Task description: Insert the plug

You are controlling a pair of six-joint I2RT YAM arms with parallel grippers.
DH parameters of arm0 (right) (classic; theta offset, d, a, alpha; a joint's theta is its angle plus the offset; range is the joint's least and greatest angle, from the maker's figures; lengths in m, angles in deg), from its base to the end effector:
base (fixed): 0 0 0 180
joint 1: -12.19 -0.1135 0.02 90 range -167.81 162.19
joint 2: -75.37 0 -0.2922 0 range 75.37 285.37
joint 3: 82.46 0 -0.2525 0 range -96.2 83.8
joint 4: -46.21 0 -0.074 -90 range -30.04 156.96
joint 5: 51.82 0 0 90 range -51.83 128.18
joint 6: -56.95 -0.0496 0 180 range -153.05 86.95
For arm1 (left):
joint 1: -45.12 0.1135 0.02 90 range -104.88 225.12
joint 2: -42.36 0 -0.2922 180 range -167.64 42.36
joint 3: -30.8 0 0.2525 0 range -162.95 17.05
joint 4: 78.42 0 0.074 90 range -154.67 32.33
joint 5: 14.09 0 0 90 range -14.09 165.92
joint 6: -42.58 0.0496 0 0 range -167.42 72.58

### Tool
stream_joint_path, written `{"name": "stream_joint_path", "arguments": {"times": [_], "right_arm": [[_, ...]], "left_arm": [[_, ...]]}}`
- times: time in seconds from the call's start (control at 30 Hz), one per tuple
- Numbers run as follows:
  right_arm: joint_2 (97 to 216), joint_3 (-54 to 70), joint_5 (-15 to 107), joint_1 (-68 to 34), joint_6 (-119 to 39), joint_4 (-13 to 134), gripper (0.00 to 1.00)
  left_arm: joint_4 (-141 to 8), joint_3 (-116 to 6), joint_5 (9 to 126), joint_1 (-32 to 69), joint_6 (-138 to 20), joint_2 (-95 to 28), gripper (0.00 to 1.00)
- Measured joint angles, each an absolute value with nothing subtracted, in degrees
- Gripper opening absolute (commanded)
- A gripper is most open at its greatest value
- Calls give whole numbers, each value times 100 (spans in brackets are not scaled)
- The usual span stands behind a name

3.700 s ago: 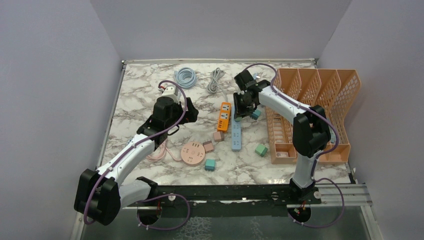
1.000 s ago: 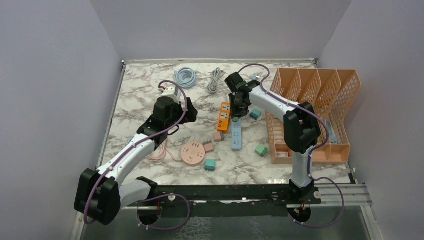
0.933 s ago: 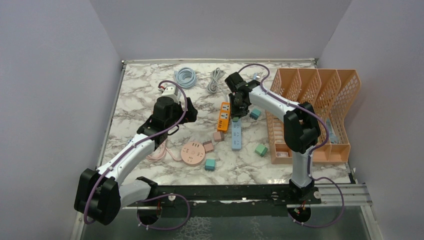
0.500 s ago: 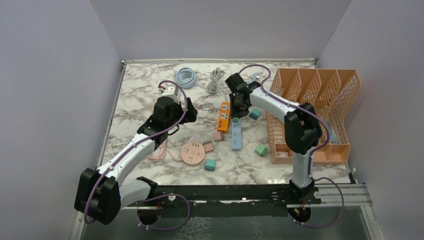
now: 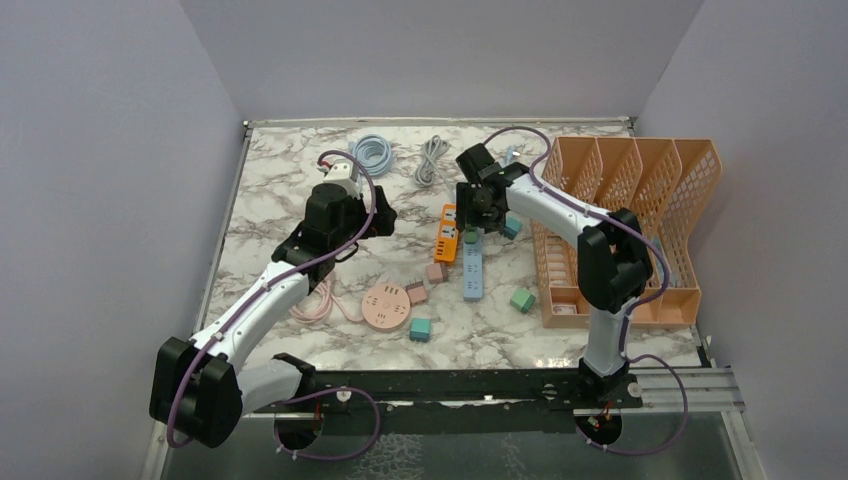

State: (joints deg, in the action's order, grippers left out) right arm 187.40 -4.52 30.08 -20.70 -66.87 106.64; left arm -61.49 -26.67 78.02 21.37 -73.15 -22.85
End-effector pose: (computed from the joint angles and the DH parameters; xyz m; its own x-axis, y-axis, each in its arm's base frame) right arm 0.3561 0.2220 0.2247 -0.9343 0.0520 -0.3526 0.0266 0.9967 0.0764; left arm 0.2387 -0.1030 0.2932 -0.5056 -0.2515 -0.8253 0.1691 0.9091 -0.3807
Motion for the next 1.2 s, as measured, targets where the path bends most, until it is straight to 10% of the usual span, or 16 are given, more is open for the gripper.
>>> {"name": "stream_joint_path", "arguments": {"times": [0.43, 1.2], "right_arm": [[16823, 820, 2072, -2059, -7048, 10688, 56], [18838, 580, 625, -1633, -8331, 10045, 63]], "left_arm": [[-5943, -3139, 7442, 2061, -7081, -2287, 99], [-5939, -3240, 7221, 1949, -7081, -2431, 99]]}}
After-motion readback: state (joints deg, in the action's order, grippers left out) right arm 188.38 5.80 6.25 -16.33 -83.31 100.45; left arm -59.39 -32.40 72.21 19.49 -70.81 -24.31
